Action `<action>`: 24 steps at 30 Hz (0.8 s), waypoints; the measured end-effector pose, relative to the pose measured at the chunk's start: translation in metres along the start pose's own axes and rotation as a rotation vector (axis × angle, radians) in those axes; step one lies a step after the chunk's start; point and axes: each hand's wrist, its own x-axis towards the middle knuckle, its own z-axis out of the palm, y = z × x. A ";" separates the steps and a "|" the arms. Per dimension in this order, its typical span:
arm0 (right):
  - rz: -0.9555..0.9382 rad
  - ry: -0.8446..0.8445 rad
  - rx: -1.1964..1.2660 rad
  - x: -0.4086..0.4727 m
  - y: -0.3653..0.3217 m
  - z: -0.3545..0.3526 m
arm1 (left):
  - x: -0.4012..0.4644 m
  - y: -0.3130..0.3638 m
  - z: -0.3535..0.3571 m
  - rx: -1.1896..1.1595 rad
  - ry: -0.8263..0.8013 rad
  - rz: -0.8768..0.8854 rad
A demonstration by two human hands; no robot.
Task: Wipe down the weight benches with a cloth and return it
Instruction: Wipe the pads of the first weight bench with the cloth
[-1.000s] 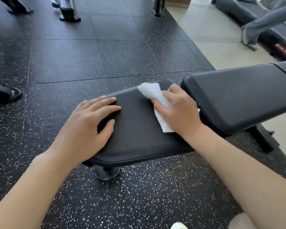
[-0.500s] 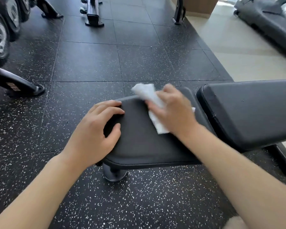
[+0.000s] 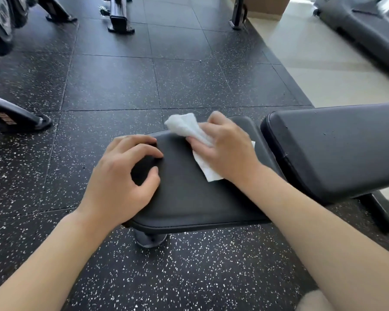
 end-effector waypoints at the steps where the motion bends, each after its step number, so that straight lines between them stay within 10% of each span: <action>1: 0.094 0.027 -0.020 0.008 0.021 -0.006 | 0.000 0.001 0.000 0.005 -0.003 -0.006; 6: 0.346 0.104 -0.065 0.020 0.059 -0.014 | -0.003 -0.002 0.000 -0.011 0.018 -0.017; 17: -0.224 -0.047 0.034 -0.075 -0.025 -0.020 | -0.005 -0.005 0.001 -0.082 0.078 0.010; 24: 0.155 0.048 -0.054 -0.062 0.043 -0.049 | -0.005 -0.005 0.001 -0.055 0.055 -0.005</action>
